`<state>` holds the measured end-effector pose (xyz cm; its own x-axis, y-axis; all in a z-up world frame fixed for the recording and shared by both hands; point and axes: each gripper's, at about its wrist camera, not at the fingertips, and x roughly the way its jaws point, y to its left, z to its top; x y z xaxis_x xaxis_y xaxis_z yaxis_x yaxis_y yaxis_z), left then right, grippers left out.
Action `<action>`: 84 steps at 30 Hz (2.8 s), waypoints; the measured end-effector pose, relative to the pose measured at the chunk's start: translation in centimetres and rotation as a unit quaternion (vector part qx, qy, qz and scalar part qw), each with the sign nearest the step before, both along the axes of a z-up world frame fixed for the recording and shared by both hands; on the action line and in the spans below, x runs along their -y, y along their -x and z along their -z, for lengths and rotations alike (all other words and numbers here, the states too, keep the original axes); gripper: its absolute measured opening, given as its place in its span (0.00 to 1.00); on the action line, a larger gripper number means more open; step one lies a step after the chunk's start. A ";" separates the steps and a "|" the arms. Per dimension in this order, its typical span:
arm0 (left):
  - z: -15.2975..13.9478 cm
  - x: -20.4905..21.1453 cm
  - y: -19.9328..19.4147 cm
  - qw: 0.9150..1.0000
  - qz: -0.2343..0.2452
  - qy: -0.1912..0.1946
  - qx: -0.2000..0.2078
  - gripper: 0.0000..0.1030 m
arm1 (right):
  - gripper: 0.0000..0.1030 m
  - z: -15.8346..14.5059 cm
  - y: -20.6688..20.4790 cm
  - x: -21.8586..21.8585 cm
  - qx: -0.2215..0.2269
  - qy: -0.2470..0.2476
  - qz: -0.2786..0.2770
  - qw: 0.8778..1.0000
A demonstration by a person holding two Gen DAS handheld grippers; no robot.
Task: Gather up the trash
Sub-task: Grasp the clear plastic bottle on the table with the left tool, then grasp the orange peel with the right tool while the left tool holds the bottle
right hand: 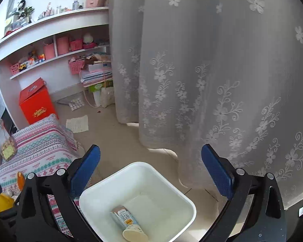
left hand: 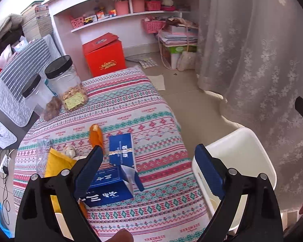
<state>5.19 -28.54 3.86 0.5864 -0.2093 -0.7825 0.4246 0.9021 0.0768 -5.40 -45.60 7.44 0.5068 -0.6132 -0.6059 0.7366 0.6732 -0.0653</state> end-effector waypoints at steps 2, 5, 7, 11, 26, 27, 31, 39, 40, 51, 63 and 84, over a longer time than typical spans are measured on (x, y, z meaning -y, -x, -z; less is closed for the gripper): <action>-0.1 -1.2 -0.7 1.000 -0.010 -0.007 0.000 0.87 | 0.93 0.2 -1.1 -1.1 -0.004 -0.005 -0.016 1.000; -0.1 -2.9 -1.9 0.999 -0.026 -0.019 -0.001 0.87 | 0.93 0.4 -2.8 -3.0 -0.006 -0.010 -0.039 0.999; 0.0 -4.4 -2.8 0.999 -0.039 -0.027 -0.005 0.87 | 0.93 0.5 -3.9 -4.3 -0.008 -0.012 -0.056 0.998; 0.8 -7.7 -4.8 0.996 -0.069 -0.043 -0.022 0.87 | 0.93 0.9 -5.9 -6.7 -0.013 -0.017 -0.084 0.996; 6.4 -21.3 -14.6 0.971 -0.181 -0.121 -0.095 0.87 | 0.93 3.3 -12.0 -13.9 -0.049 -0.045 -0.170 0.983; 6.9 -22.0 -15.1 0.970 -0.185 -0.117 -0.105 0.87 | 0.93 3.5 -12.3 -14.1 -0.053 -0.047 -0.174 0.982; 9.3 -24.2 -16.6 0.964 -0.203 -0.092 -0.145 0.87 | 0.93 4.4 -13.6 -15.0 -0.065 -0.074 -0.192 0.976; 13.1 -25.7 -17.4 0.958 -0.192 -0.040 -0.208 0.76 | 0.93 6.6 -15.4 -15.5 -0.093 -0.133 -0.212 0.964; 13.4 -25.6 -17.4 0.958 -0.186 -0.039 -0.214 0.71 | 0.93 6.9 -15.6 -15.5 -0.097 -0.141 -0.213 0.962; 6.4 -26.5 -15.6 0.967 -0.187 0.033 -0.167 0.60 | 0.93 8.0 -18.1 -18.1 -0.106 -0.172 -0.286 0.937; -0.7 -29.3 -15.1 0.973 -0.174 0.117 -0.100 0.60 | 0.77 15.0 -27.5 -23.4 -0.247 -0.194 -0.411 0.856; -0.1 -30.6 -15.7 0.967 -0.197 0.124 -0.103 0.60 | 0.19 10.8 -26.7 -24.4 -0.157 -0.171 -0.415 0.880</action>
<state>20.86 2.05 3.98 0.4959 -0.1968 -0.8458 0.0268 0.9770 -0.2116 21.30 -21.22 -3.34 0.4693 0.1347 -0.8727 -0.0352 0.9904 0.1339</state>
